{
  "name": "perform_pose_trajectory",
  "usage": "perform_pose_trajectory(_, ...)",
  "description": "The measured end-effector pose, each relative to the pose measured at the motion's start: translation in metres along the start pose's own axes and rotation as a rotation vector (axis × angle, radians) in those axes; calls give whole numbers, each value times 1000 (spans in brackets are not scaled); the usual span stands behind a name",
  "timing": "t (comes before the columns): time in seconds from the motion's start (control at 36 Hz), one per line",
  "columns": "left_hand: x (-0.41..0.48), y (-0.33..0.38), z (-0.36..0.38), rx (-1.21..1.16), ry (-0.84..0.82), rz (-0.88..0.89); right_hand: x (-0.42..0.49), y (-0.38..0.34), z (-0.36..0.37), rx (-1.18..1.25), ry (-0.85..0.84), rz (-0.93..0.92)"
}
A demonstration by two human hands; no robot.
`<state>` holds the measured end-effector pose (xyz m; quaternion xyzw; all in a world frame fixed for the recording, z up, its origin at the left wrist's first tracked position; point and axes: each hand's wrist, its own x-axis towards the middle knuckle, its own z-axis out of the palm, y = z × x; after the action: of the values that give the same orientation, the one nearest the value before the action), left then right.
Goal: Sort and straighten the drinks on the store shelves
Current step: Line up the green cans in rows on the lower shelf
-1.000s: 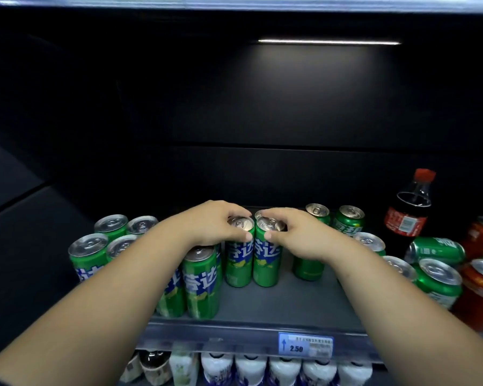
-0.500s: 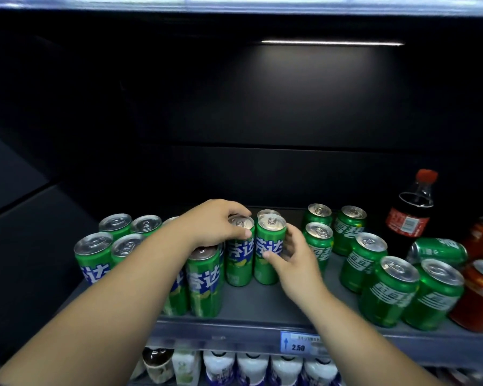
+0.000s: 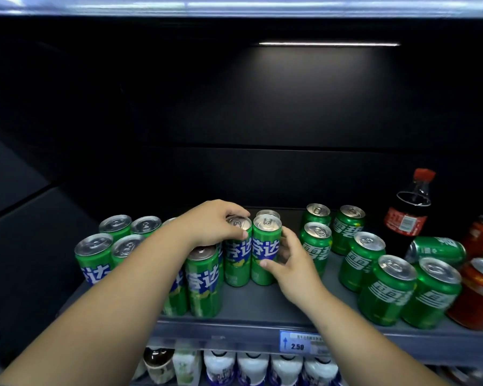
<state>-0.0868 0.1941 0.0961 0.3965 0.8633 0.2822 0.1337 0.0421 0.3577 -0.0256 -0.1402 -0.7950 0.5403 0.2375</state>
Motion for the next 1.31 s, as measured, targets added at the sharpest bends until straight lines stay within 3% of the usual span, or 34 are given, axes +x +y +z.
perform_pose_trajectory(0.86, 1, -1, -2, -6, -42, 7, -28, -15, -3, 1, -17, 9)
perform_pose_trajectory(1.03, -2, -1, -2, -54, -79, 18, -25, -17, -5, 3, 44, 9)
perform_pose_trajectory(1.31, -2, 1, 0, 21, -35, 29, -23, -20, -2, -14, 23, 14)
